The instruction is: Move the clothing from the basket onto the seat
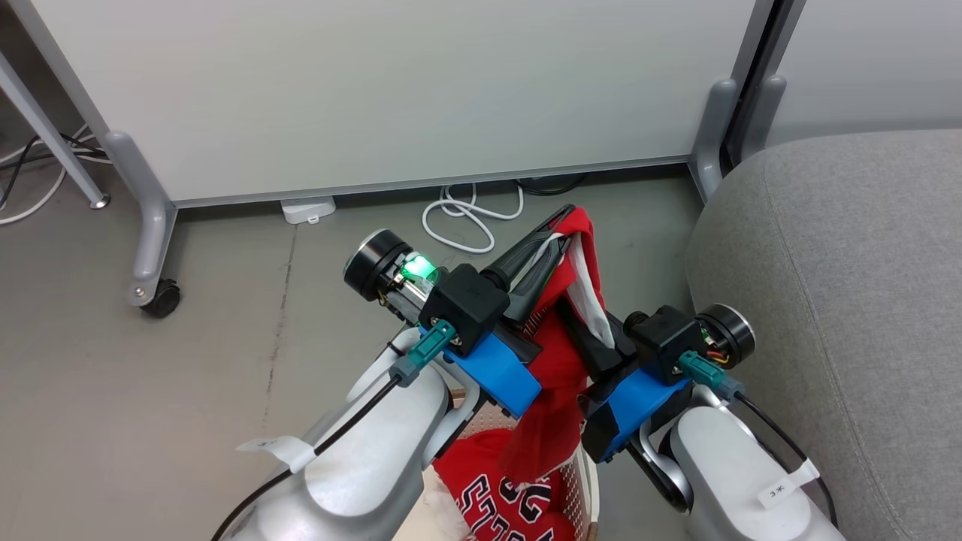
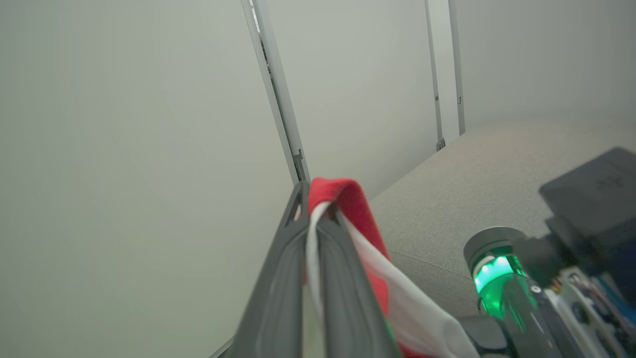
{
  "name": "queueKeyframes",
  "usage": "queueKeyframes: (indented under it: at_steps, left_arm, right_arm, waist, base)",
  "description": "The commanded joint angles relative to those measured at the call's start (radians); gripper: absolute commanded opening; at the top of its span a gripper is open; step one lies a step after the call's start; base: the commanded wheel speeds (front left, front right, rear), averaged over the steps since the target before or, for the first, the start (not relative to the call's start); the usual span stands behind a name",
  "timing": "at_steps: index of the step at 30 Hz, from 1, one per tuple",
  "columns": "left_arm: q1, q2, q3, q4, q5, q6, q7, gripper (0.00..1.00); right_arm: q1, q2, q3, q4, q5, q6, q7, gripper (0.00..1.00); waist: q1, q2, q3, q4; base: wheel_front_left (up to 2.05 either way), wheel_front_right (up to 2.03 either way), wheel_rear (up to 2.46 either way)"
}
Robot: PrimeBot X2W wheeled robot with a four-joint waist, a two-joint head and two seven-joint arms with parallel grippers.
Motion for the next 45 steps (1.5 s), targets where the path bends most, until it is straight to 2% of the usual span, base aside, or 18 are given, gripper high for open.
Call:
queueKeyframes:
  at_steps: [1, 10, 11, 12, 13, 21, 31, 38, 45]
  left_arm:
    - [-0.003, -0.001, 0.003, 0.002, 0.007, -0.005, -0.005, 0.0]
    - [0.004, -0.002, 0.013, 0.015, 0.007, -0.006, -0.005, 0.0]
    - [0.006, -0.003, 0.015, 0.017, 0.005, -0.006, -0.005, 0.41]
    - [0.008, -0.004, 0.016, 0.019, 0.003, -0.006, -0.005, 0.9]
    - [0.01, -0.004, 0.017, 0.02, 0.002, -0.006, -0.005, 1.0]
    - [0.021, -0.007, 0.018, 0.029, 0.007, -0.007, -0.005, 1.0]
    - [0.047, -0.01, 0.003, 0.019, 0.016, -0.008, -0.005, 1.0]
    - [0.061, -0.012, -0.012, 0.017, 0.022, -0.011, -0.005, 1.0]
    - [0.056, -0.009, -0.026, 0.024, 0.032, -0.013, -0.005, 1.0]
  right_arm:
    - [-0.014, 0.003, -0.003, 0.001, 0.008, 0.0, -0.003, 0.0]
    - [0.0, 0.004, -0.012, -0.014, 0.007, 0.0, -0.003, 0.0]
    - [0.001, 0.004, -0.013, -0.015, 0.007, 0.0, -0.003, 0.0]
    - [0.001, 0.004, -0.015, -0.016, 0.007, 0.0, -0.003, 0.0]
    - [0.001, 0.004, -0.017, -0.017, 0.008, 0.0, -0.003, 0.0]
    - [0.004, 0.004, -0.063, -0.033, 0.005, 0.0, -0.003, 0.0]
    - [0.017, -0.021, -0.196, -0.062, -0.024, 0.0, -0.003, 0.0]
    - [0.037, -0.036, -0.288, -0.094, -0.041, 0.0, -0.004, 0.0]
    - [0.062, -0.035, -0.361, -0.129, -0.052, 0.0, -0.003, 0.0]
  waist:
    - [-0.0001, -0.0001, 0.0, -0.001]
    - [-0.0001, -0.0001, -0.004, -0.001]
    - [-0.0001, -0.0001, -0.004, -0.001]
    - [-0.0001, -0.0001, -0.004, -0.001]
    - [-0.0001, -0.0001, -0.005, -0.001]
    - [-0.0001, -0.0001, -0.006, -0.002]
    - [-0.0001, -0.0001, 0.016, -0.026]
    - [-0.0001, -0.0001, 0.037, -0.089]
    - [-0.0001, -0.0001, 0.058, -0.184]
  base:
    - [0.0, 0.0, 0.0]
    - [0.0, 0.0, 0.0]
    - [0.0, 0.0, 0.0]
    - [0.0, 0.0, 0.0]
    - [0.0, 0.0, 0.0]
    - [0.0, 0.0, 0.0]
    - [0.0, 0.0, 0.0]
    - [0.0, 0.0, 0.0]
    - [0.0, 0.0, 0.0]
